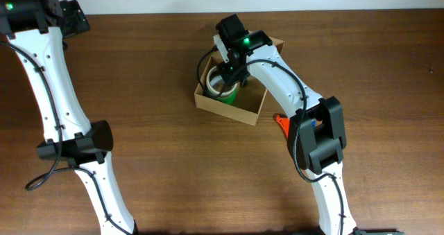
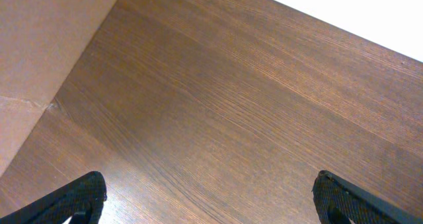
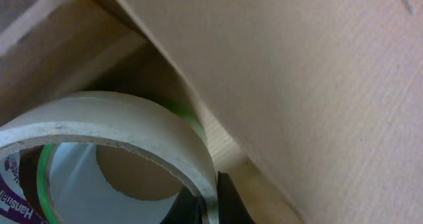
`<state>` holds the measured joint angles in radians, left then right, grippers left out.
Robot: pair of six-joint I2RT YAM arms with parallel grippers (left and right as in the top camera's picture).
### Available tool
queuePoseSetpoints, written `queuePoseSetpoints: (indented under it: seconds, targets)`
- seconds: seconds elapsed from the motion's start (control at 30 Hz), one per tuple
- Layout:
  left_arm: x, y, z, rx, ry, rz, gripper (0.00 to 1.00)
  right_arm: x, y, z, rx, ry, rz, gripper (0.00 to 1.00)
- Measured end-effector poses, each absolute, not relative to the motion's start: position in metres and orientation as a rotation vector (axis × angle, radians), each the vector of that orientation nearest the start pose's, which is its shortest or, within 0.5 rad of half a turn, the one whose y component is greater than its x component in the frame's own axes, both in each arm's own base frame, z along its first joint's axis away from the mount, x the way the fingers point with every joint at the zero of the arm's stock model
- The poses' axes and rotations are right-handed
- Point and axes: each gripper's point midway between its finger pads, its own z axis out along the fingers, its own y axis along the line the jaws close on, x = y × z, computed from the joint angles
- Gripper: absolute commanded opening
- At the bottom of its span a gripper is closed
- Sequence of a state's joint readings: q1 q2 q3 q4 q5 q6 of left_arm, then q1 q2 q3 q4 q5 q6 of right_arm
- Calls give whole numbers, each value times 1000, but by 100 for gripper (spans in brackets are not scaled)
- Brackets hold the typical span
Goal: Pack container
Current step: 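Place the white tape roll into the box on the green roll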
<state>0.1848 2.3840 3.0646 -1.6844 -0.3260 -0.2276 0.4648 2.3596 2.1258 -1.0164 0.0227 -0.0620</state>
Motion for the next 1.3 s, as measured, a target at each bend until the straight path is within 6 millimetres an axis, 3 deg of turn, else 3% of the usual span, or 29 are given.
queuePoseSetpoints:
  seconds: [0.33,0.37,0.4,0.43,0.63,0.77,0.87,0.97,1.0,1.07,1.1,1.17,1.23,1.3]
  targets:
    - [473,144,296,-639,2462,402,100,484,238,67,-719,2720,58,4]
    - [473,144,296,-639,2463,402,100,484,237,66,-719,2726,57,8]
    - [473,144,296,-639,2462,402,100,483,237,64,-720,2730,56,29]
    - [473,144,296,-639,2463,402,100,483,237,62,-722,2735,54,42]
    - [473,144,296,-639,2463,402,100,473,231,58,-732,2785,36,43]
    - [473,144,296,-639,2463,402,100,466,224,77,-753,2809,-7,46]
    - [473,144,296,-639,2463,402,100,472,220,115,-747,2734,-35,47]
    - [473,144,296,-639,2462,402,100,465,199,209,-671,2576,-32,47]
    - [473,144,296,-639,2463,402,100,461,183,250,-616,2503,-22,47]
    - [473,144,296,-639,2463,402,100,453,152,309,-512,2390,-16,47]
    - [473,144,296,-639,2463,402,100,445,124,347,-425,2310,-23,47]
    - [473,144,296,-639,2463,402,100,421,65,402,-252,2179,-64,54]
    - [473,144,296,-639,2463,402,100,393,23,421,-129,2121,-98,57]
    - [473,144,296,-639,2463,402,100,368,6,407,-64,2147,-98,60]
